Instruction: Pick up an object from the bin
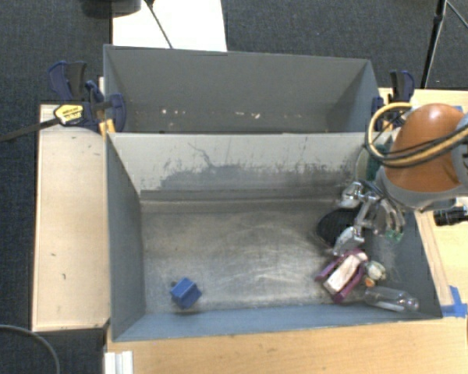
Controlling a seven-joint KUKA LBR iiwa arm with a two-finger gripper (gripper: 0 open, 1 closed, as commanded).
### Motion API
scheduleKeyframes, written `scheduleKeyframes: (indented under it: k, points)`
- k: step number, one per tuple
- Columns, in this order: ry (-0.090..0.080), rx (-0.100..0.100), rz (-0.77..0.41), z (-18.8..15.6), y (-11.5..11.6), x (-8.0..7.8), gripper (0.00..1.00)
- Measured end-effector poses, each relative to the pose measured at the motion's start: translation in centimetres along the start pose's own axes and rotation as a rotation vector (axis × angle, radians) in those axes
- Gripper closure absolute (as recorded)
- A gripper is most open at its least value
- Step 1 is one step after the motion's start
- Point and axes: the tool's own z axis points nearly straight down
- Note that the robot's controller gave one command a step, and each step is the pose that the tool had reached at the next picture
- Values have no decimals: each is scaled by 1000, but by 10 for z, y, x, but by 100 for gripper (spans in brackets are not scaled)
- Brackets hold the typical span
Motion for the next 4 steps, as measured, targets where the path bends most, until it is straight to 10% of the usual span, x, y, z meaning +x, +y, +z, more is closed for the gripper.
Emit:
scheduleKeyframes:
  k: [1,2,4]
  points:
    - [4,10,324,19,-7,-5,0]
    - [5,9,322,18,-6,-5,100]
    - [5,9,322,18,-6,-5,100]
